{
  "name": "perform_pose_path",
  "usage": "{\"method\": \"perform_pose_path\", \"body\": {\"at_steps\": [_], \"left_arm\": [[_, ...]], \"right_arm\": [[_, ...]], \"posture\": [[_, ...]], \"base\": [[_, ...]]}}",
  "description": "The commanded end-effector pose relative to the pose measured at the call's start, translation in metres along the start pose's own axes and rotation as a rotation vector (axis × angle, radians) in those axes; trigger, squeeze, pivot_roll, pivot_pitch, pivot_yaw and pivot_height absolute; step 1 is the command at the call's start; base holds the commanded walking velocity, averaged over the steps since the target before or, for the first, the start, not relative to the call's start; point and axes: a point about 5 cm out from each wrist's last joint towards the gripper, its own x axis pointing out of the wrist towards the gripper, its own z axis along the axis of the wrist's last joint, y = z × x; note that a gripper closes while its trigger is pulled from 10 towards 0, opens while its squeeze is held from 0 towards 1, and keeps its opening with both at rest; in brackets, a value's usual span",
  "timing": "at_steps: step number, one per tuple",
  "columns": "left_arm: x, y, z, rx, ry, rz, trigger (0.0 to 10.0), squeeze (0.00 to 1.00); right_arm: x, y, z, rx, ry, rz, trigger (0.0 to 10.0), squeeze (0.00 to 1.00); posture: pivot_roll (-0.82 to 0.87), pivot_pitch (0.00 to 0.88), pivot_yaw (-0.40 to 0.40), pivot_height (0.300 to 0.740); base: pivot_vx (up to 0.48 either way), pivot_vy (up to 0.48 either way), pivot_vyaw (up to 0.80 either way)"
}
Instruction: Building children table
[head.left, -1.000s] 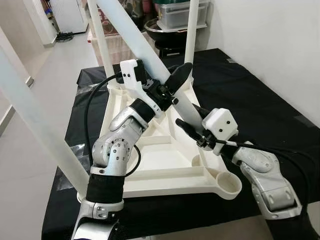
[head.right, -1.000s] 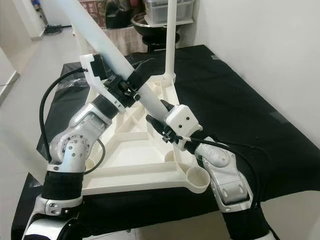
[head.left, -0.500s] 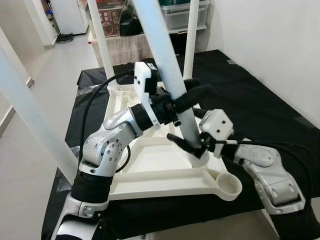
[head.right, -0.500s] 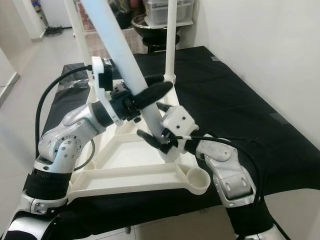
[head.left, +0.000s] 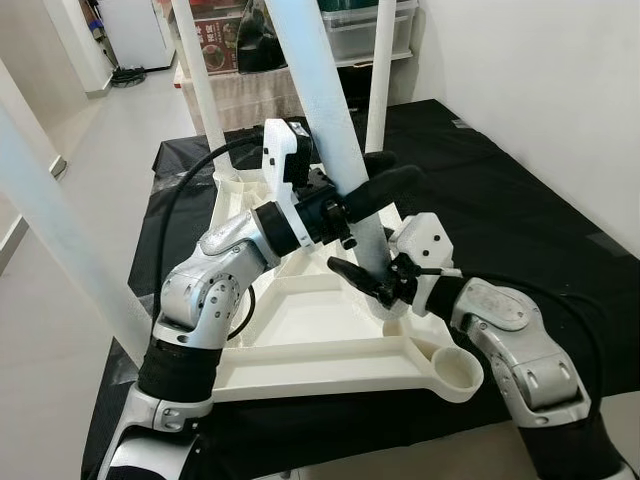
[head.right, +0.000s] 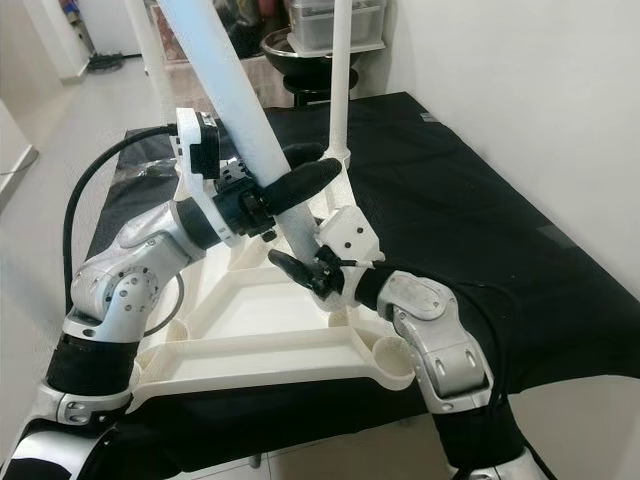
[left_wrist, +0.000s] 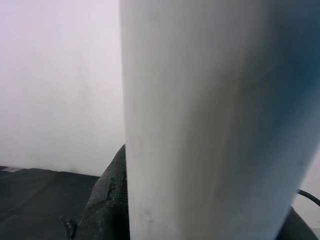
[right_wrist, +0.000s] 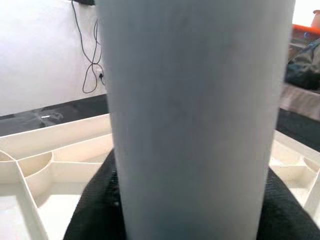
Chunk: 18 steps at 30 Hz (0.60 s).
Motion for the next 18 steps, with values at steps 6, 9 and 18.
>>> {"method": "perform_pose_path", "body": {"at_steps": [6, 9, 18], "left_arm": [[0.031, -0.045, 0.011, -0.083, -0.093, -0.415, 0.0, 0.0], [0.033, -0.046, 0.009, -0.074, -0.076, -0.435, 0.0, 0.0], [0.036, -0.015, 0.009, -0.039, -0.119, -0.107, 10.0, 1.0]], "right_arm": [[0.013, 0.013, -0.009, 0.091, 0.045, 0.028, 0.0, 0.0], [0.015, 0.015, -0.01, 0.098, 0.058, 0.027, 0.0, 0.0], [0.014, -0.012, -0.013, 0.179, 0.039, -0.232, 0.0, 0.0]], "posture": [[-0.14, 0.071, 0.052, 0.74], [-0.14, 0.07, 0.05, 0.74], [-0.14, 0.063, 0.057, 0.74]], "base": [[0.0, 0.0, 0.0], [0.0, 0.0, 0.0], [0.0, 0.0, 0.0]]}}
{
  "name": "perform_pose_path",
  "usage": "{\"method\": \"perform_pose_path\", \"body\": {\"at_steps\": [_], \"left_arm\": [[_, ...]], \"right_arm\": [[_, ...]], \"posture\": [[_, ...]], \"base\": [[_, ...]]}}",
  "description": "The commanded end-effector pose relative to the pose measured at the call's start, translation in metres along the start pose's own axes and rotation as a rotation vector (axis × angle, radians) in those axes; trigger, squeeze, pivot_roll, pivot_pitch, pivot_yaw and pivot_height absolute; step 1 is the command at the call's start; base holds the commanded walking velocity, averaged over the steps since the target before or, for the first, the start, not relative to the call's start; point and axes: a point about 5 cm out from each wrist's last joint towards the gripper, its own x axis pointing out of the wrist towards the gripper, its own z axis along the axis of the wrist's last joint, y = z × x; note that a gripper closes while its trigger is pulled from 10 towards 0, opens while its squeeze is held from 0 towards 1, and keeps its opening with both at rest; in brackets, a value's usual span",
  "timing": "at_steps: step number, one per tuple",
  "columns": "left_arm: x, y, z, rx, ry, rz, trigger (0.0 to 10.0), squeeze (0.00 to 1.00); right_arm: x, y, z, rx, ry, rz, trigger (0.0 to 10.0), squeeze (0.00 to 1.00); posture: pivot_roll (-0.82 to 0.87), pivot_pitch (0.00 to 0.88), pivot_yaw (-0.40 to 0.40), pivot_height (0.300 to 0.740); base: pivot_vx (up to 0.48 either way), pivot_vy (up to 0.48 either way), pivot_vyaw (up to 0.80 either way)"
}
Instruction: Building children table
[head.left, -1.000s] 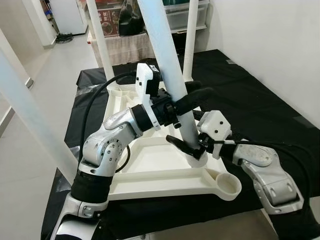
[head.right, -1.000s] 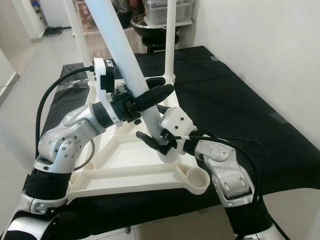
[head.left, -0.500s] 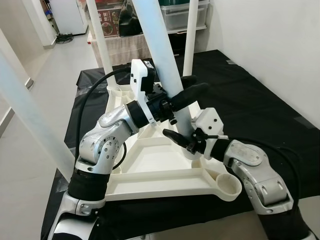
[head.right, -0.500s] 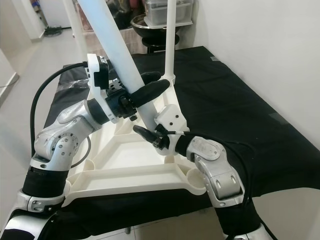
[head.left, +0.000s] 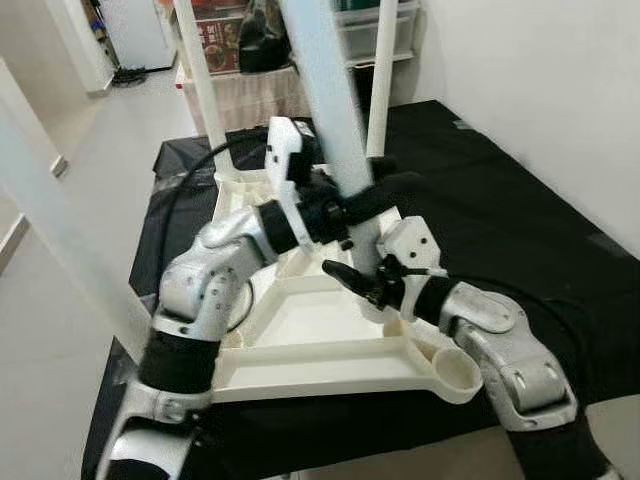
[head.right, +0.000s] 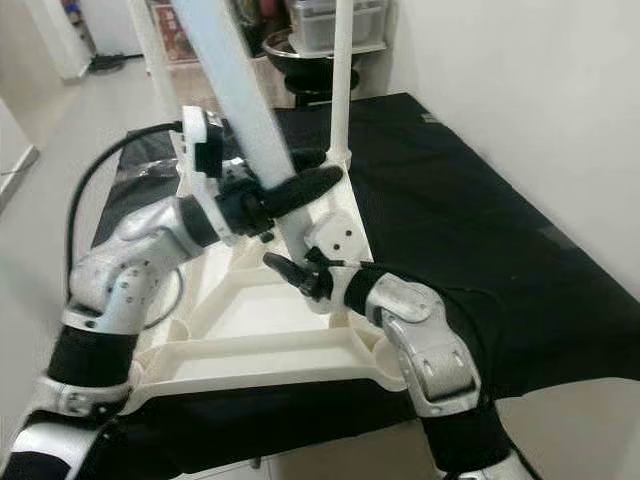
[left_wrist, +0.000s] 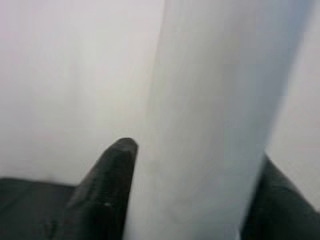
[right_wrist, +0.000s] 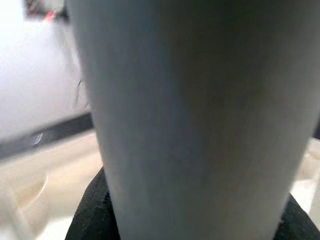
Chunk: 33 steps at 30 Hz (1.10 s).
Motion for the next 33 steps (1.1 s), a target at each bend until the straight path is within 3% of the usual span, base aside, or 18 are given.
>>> {"method": "perform_pose_path", "body": {"at_steps": [1, 5, 7, 8, 11, 13, 14, 19, 21, 24, 25, 26, 29, 31, 33], "left_arm": [[0.012, -0.006, 0.004, -0.011, -0.065, 0.012, 10.0, 1.0], [0.007, 0.001, 0.006, -0.011, -0.077, 0.069, 10.0, 1.0], [-0.016, 0.018, 0.013, 0.011, -0.101, 0.231, 10.0, 1.0], [-0.016, 0.018, 0.013, 0.011, -0.101, 0.231, 10.0, 1.0], [-0.04, 0.03, 0.021, 0.051, -0.113, 0.37, 10.0, 1.0], [-0.045, 0.033, 0.022, 0.061, -0.116, 0.402, 10.0, 1.0], [-0.054, 0.037, 0.027, 0.083, -0.126, 0.457, 10.0, 0.04], [-0.065, 0.043, 0.034, 0.113, -0.142, 0.52, 10.0, 0.0], [-0.074, 0.046, 0.039, 0.148, -0.16, 0.58, 10.0, 0.0], [-0.076, 0.046, 0.037, 0.147, -0.157, 0.596, 10.0, 0.0], [-0.078, 0.045, 0.033, 0.145, -0.143, 0.612, 10.0, 0.0], [-0.083, 0.043, 0.02, 0.13, -0.105, 0.642, 10.0, 0.0], [-0.089, 0.039, 0.003, 0.1, -0.06, 0.675, 10.0, 0.0], [-0.101, 0.027, -0.029, 0.055, 0.038, 0.735, 10.0, 0.0], [-0.111, 0.019, -0.047, 0.019, 0.089, 0.781, 10.0, 0.0]], "right_arm": [[0.003, -0.016, -0.01, 0.077, 0.043, -0.149, 0.0, 0.0], [0.002, -0.021, -0.009, 0.097, 0.033, -0.189, 0.0, 0.0], [-0.005, -0.04, -0.008, 0.162, -0.004, -0.316, 0.0, 0.0], [-0.005, -0.04, -0.008, 0.162, -0.004, -0.316, 0.0, 0.0], [-0.011, -0.053, -0.007, 0.203, -0.034, -0.398, 0.0, 0.0], [-0.012, -0.054, -0.007, 0.206, -0.038, -0.408, 0.0, 0.0], [-0.014, -0.056, -0.007, 0.21, -0.043, -0.42, 0.0, 0.0], [-0.015, -0.058, -0.006, 0.212, -0.05, -0.435, 0.0, 0.0], [-0.017, -0.066, -0.001, 0.229, -0.093, -0.496, 0.0, 0.0], [-0.018, -0.068, 0.0, 0.24, -0.107, -0.503, 0.0, 0.0], [-0.018, -0.07, 0.003, 0.251, -0.124, -0.503, 4.6, 0.0], [-0.019, -0.071, 0.006, 0.264, -0.144, -0.504, 10.0, 0.0], [-0.02, -0.072, 0.009, 0.274, -0.167, -0.503, 10.0, 0.0], [-0.023, -0.072, 0.012, 0.281, -0.188, -0.497, 10.0, 0.0], [-0.025, -0.071, 0.012, 0.282, -0.192, -0.483, 10.0, 0.0]], "posture": [[-0.14, 0.063, 0.057, 0.74], [-0.14, 0.063, 0.057, 0.74], [-0.13, 0.065, 0.058, 0.74], [-0.13, 0.065, 0.058, 0.74], [-0.13, 0.066, 0.057, 0.74], [-0.13, 0.066, 0.057, 0.74], [-0.13, 0.07, 0.056, 0.74], [-0.12, 0.072, 0.054, 0.74], [-0.12, 0.075, 0.057, 0.74], [-0.12, 0.077, 0.058, 0.74], [-0.12, 0.079, 0.06, 0.74], [-0.12, 0.081, 0.061, 0.74], [-0.13, 0.087, 0.062, 0.74], [-0.13, 0.092, 0.054, 0.74], [-0.13, 0.094, 0.049, 0.74]], "base": [[0.0, 0.0, 0.0], [0.0, 0.0, 0.0], [0.0, 0.0, 0.0], [0.0, 0.0, 0.0], [0.0, 0.0, 0.0], [0.0, 0.0, 0.0], [0.0, 0.0, 0.0], [0.0, 0.0, 0.0], [0.0, 0.0, 0.0], [0.0, 0.0, 0.0], [0.0, 0.0, 0.0], [0.0, 0.0, 0.0], [0.0, 0.0, 0.0], [0.0, 0.0, 0.0], [0.0, 0.0, 0.0]]}}
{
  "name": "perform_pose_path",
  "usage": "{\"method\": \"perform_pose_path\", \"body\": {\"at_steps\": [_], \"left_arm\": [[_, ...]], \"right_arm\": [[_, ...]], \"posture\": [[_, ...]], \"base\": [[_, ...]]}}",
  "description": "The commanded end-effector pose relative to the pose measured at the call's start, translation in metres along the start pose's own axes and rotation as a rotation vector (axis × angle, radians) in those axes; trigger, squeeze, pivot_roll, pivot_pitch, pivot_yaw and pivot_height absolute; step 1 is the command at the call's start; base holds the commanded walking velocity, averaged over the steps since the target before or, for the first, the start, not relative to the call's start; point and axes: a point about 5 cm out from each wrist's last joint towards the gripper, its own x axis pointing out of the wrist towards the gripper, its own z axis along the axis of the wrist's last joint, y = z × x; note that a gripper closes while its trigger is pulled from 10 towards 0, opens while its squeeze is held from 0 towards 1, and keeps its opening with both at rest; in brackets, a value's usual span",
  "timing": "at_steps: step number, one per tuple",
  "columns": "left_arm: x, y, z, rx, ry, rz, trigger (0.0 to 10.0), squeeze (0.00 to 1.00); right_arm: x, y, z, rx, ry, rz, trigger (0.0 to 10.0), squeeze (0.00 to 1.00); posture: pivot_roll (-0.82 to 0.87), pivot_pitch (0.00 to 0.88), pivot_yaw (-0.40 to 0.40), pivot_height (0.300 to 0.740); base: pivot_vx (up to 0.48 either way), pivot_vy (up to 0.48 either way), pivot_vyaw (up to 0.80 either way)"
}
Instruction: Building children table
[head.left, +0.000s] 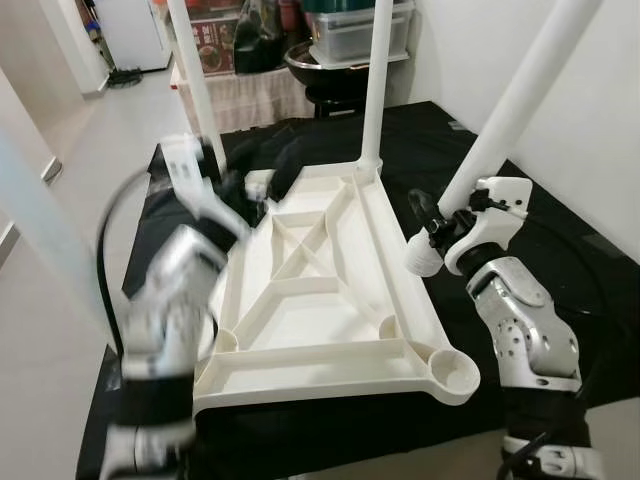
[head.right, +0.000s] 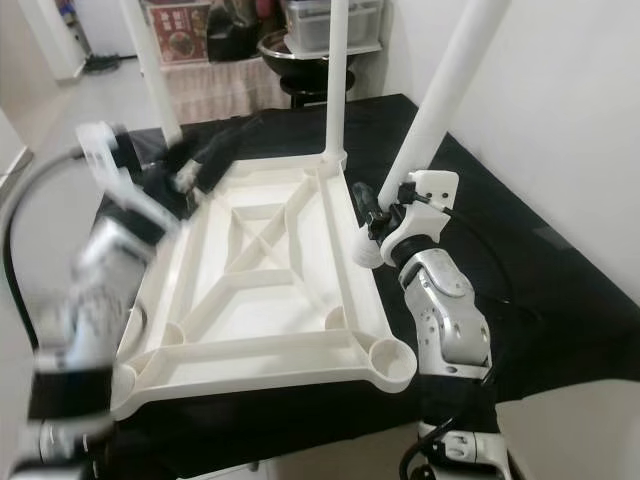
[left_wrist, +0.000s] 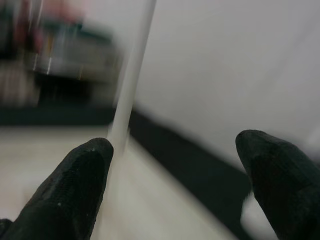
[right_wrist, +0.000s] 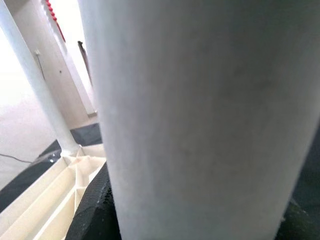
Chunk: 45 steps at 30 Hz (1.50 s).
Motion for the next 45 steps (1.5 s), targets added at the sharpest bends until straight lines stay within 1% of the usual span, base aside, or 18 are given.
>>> {"method": "perform_pose_path", "body": {"at_steps": [1, 4, 6, 7, 8, 10, 11, 13, 16, 24, 26, 28, 32, 33, 34, 37, 41, 45], "left_arm": [[-0.009, -0.002, -0.011, 0.034, 0.052, 0.018, 10.0, 0.0], [-0.013, -0.003, -0.016, 0.042, 0.073, 0.015, 10.0, 0.0], [-0.022, -0.009, -0.025, 0.044, 0.107, -0.013, 10.0, 0.0], [-0.025, -0.014, -0.028, 0.028, 0.116, -0.037, 10.0, 0.0], [-0.025, -0.014, -0.028, 0.028, 0.116, -0.037, 10.0, 0.0], [-0.028, -0.022, -0.033, 0.012, 0.132, -0.073, 10.0, 0.0], [-0.028, -0.022, -0.033, 0.012, 0.132, -0.073, 10.0, 0.0], [-0.033, -0.031, -0.039, 0.004, 0.154, -0.107, 10.0, 0.0], [-0.036, -0.036, -0.042, 0.0, 0.168, -0.118, 10.0, 0.0], [-0.041, -0.034, -0.046, 0.021, 0.2, -0.104, 10.0, 0.0], [-0.044, -0.031, -0.048, 0.044, 0.218, -0.083, 10.0, 0.0], [-0.044, -0.031, -0.048, 0.044, 0.218, -0.083, 10.0, 0.0], [-0.047, -0.029, -0.049, 0.067, 0.23, -0.068, 10.0, 0.0], [-0.049, -0.028, -0.049, 0.075, 0.232, -0.065, 10.0, 0.0], [-0.049, -0.028, -0.049, 0.075, 0.232, -0.065, 10.0, 0.0], [-0.053, -0.026, -0.049, 0.094, 0.239, -0.045, 10.0, 0.0], [-0.057, -0.024, -0.051, 0.107, 0.257, -0.036, 10.0, 0.0], [-0.063, -0.024, -0.053, 0.126, 0.282, -0.046, 10.0, 0.0]], "right_arm": [[-0.004, 0.005, 0.004, 0.004, -0.027, 0.05, 10.0, 0.0], [-0.005, 0.007, 0.003, 0.001, -0.025, 0.064, 10.0, 0.0], [-0.009, 0.015, 0.001, -0.012, -0.018, 0.131, 10.0, 0.0], [-0.011, 0.021, -0.001, -0.024, -0.011, 0.171, 10.0, 0.0], [-0.011, 0.021, -0.001, -0.024, -0.011, 0.171, 10.0, 0.0], [-0.014, 0.028, -0.005, -0.037, 0.002, 0.23, 10.0, 0.0], [-0.014, 0.028, -0.005, -0.037, 0.002, 0.23, 10.0, 0.0], [-0.018, 0.035, -0.011, -0.059, 0.023, 0.285, 10.0, 0.0], [-0.021, 0.037, -0.015, -0.073, 0.041, 0.306, 10.0, 0.0], [-0.026, 0.039, -0.022, -0.078, 0.07, 0.327, 10.0, 0.0], [-0.028, 0.042, -0.022, -0.072, 0.074, 0.366, 10.0, 0.0], [-0.028, 0.042, -0.022, -0.072, 0.074, 0.366, 10.0, 0.0], [-0.034, 0.051, -0.02, -0.064, 0.063, 0.472, 10.0, 0.0], [-0.036, 0.053, -0.019, -0.07, 0.059, 0.508, 10.0, 0.0], [-0.036, 0.053, -0.019, -0.07, 0.059, 0.508, 10.0, 0.0], [-0.042, 0.059, -0.016, -0.086, 0.06, 0.606, 10.0, 0.0], [-0.046, 0.059, -0.015, -0.093, 0.068, 0.666, 10.0, 0.0], [-0.053, 0.057, -0.013, -0.086, 0.093, 0.757, 10.0, 0.0]], "posture": [[-0.13, 0.096, 0.045, 0.74], [-0.13, 0.096, 0.045, 0.74], [-0.13, 0.102, 0.045, 0.74], [-0.13, 0.103, 0.047, 0.74], [-0.13, 0.103, 0.047, 0.74], [-0.13, 0.103, 0.046, 0.74], [-0.13, 0.103, 0.046, 0.74], [-0.13, 0.107, 0.051, 0.74], [-0.13, 0.108, 0.052, 0.74], [-0.13, 0.114, 0.053, 0.74], [-0.12, 0.117, 0.055, 0.74], [-0.12, 0.117, 0.055, 0.74], [-0.12, 0.121, 0.053, 0.74], [-0.12, 0.121, 0.053, 0.74], [-0.12, 0.121, 0.053, 0.74], [-0.12, 0.125, 0.05, 0.74], [-0.11, 0.124, 0.052, 0.74], [-0.1, 0.125, 0.052, 0.74]], "base": [[0.0, 0.0, 0.0], [0.0, 0.0, 0.0], [0.0, 0.0, 0.0], [0.0, -0.371, 0.0], [0.0, -0.371, 0.0], [0.0, -0.426, 0.0], [0.0, -0.48, 0.0], [0.0, -0.48, 0.0], [0.0, -0.48, 0.0], [0.0, -0.48, 0.0], [0.0, 0.0, 0.0], [0.0, 0.0, 0.0], [0.0, 0.0, 0.7], [0.0, 0.0, 0.8], [0.0, 0.0, 0.8], [0.0, 0.0, 0.8], [0.0, 0.0, 0.8], [0.0, 0.0, 0.8]]}}
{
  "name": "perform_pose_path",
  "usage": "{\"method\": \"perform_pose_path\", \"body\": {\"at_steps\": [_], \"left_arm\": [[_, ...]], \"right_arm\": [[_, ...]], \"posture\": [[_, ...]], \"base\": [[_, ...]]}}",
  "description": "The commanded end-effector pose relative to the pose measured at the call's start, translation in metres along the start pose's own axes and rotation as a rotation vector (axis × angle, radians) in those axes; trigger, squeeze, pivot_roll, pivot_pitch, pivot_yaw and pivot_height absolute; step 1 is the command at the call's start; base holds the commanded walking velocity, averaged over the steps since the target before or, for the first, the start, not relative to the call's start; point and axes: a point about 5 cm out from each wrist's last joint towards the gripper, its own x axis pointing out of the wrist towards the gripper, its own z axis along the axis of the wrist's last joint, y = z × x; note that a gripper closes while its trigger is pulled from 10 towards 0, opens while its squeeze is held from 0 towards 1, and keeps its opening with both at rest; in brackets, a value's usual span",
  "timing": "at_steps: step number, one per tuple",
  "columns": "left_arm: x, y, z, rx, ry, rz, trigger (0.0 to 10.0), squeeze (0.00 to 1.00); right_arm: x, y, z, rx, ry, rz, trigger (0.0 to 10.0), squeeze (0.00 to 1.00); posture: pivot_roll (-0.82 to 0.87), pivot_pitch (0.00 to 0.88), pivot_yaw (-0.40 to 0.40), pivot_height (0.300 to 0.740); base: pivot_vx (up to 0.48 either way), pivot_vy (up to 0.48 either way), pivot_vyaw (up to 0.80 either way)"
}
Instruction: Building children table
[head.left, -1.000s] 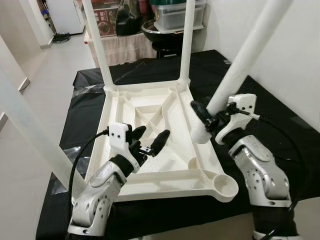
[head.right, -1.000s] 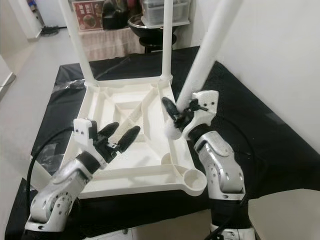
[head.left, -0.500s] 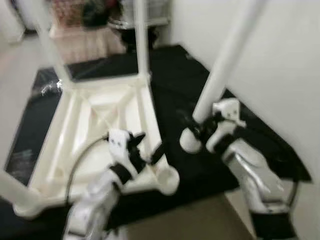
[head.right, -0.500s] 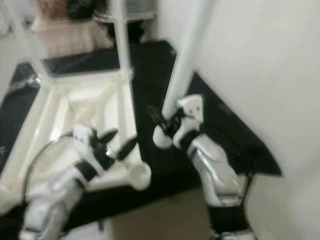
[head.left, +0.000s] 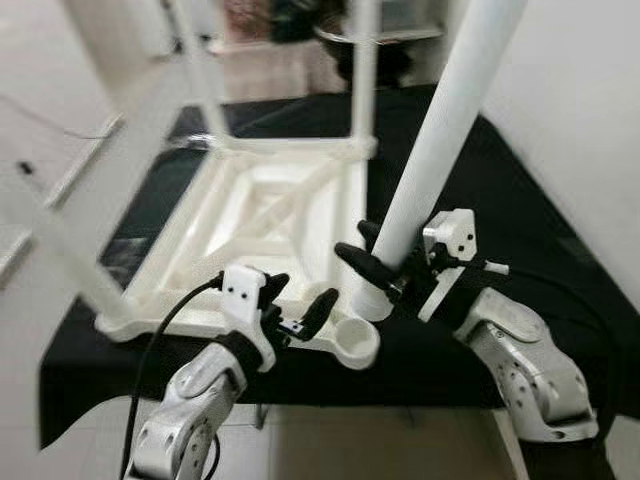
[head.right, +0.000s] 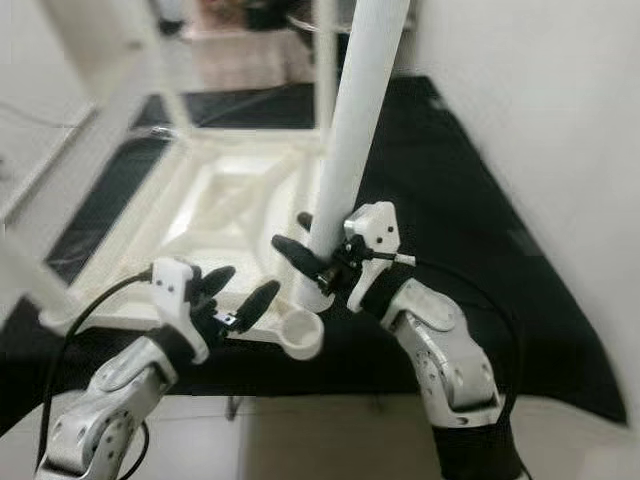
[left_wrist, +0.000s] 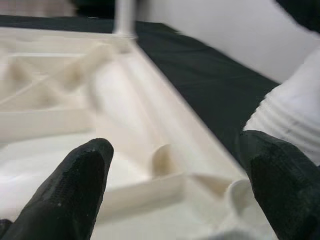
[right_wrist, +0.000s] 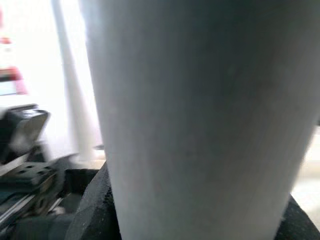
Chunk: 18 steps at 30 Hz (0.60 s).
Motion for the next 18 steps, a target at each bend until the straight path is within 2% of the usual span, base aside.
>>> {"method": "perform_pose_path", "body": {"at_steps": [1, 6, 13, 17, 18], "left_arm": [[-0.005, -0.001, -0.002, 0.026, 0.025, -0.013, 10.0, 0.0], [-0.014, -0.003, -0.006, 0.045, 0.052, -0.026, 10.0, 0.0], [-0.02, -0.007, -0.01, 0.06, 0.08, -0.057, 10.0, 0.0], [-0.024, -0.014, -0.013, 0.077, 0.099, -0.113, 10.0, 0.0], [-0.026, -0.018, -0.013, 0.08, 0.106, -0.151, 10.0, 0.0]], "right_arm": [[-0.004, 0.007, 0.0, 0.029, 0.001, 0.081, 10.0, 0.0], [-0.015, 0.005, 0.001, 0.036, 0.024, 0.162, 10.0, 0.0], [-0.02, -0.002, 0.004, 0.033, 0.021, 0.168, 10.0, 0.0], [-0.026, -0.009, 0.008, 0.021, 0.031, 0.179, 10.0, 0.0], [-0.029, -0.008, 0.008, 0.023, 0.045, 0.202, 10.0, 0.0]], "posture": [[-0.1, 0.127, 0.052, 0.74], [-0.09, 0.131, 0.047, 0.74], [-0.08, 0.136, 0.049, 0.74], [-0.08, 0.14, 0.05, 0.74], [-0.08, 0.143, 0.05, 0.74]], "base": [[0.0, 0.0, 0.8], [0.0, 0.0, 0.8], [0.0, 0.0, 0.8], [0.0, 0.0, 0.0], [0.0, -0.472, 0.0]]}}
